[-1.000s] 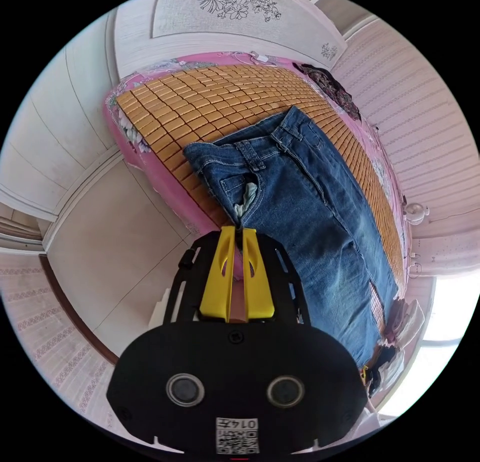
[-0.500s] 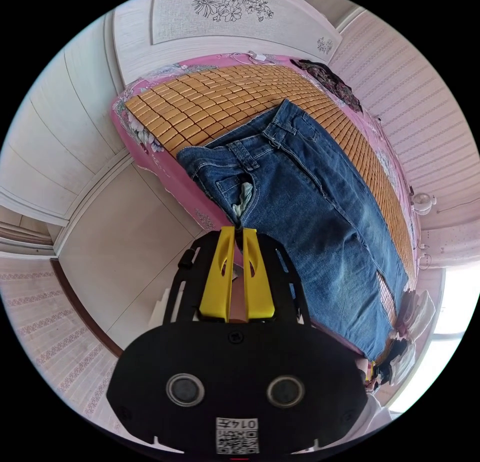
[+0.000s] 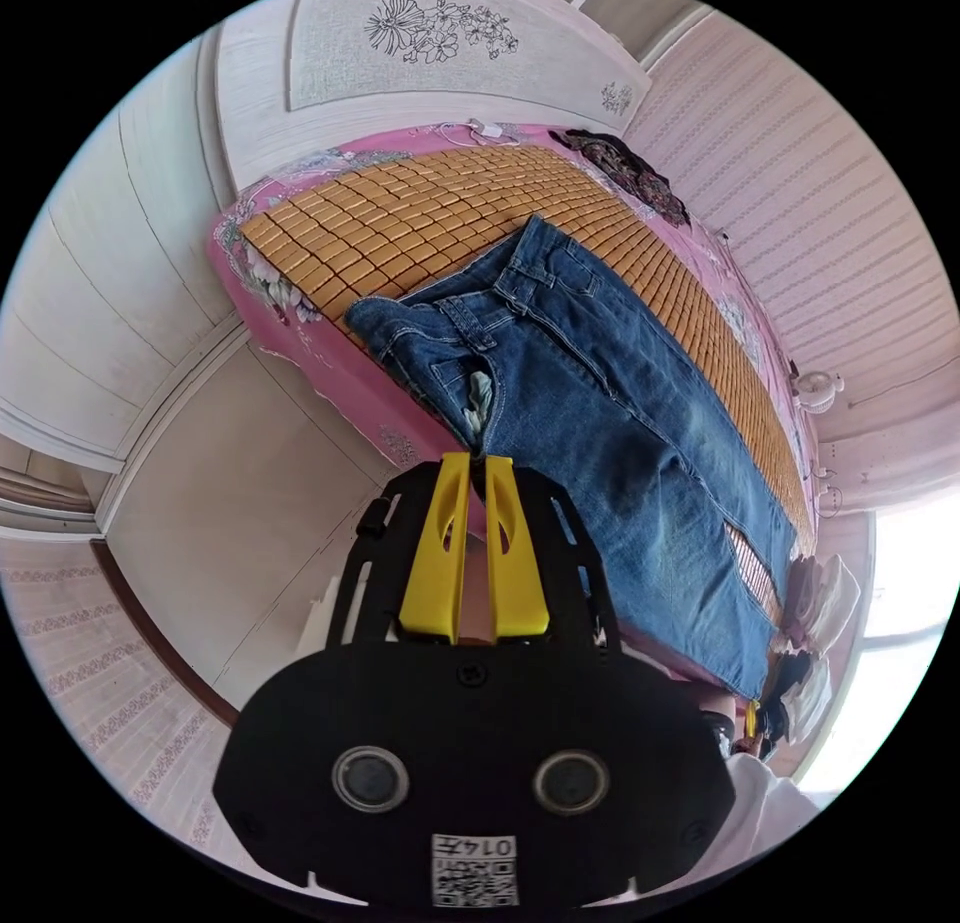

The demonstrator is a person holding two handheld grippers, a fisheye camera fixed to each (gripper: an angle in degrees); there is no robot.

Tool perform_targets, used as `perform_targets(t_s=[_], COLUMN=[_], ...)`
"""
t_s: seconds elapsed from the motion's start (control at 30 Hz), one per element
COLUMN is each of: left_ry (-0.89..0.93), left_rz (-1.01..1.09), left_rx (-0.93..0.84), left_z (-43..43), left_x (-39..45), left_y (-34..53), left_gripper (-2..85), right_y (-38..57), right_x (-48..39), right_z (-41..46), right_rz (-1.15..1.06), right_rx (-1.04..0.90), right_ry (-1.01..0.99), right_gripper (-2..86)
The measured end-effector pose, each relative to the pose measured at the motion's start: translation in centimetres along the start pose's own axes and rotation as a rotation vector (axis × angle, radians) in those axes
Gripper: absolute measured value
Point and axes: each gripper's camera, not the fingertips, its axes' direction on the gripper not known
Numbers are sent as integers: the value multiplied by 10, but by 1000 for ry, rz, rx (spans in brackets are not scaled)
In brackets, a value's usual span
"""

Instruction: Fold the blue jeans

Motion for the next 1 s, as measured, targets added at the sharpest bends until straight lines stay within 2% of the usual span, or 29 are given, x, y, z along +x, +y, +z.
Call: perform_targets(t_s=[0.33,0.5,0.7,0.83,0.93,1.0], left_ry=[17,14,76,147,275,310], left_rz=[61,161,260,301,195,1], left_rx=[-13,36,149,218,278,320], left_z=[-23,-41,-64,-63,-38,-7], left_x=[-10,14,59,99,127,139], left_y=[39,42,8,-40,-88,-107], left_gripper=[-2,-1,-2,7,33,48], right_y=[22,22,-11,-63,-102,-124], right_x=[-15,-46,-145,-246,-323,-352], right_z=[-40,-48,-28,20,66,94], right_rz=[-85,-159,-390,-545,-559,-502], right_rx=[-24,-10,-2,-45,-5,21], right_ry=[82,112,122,115,97,54], right_gripper=[6,5,5,9,17,26])
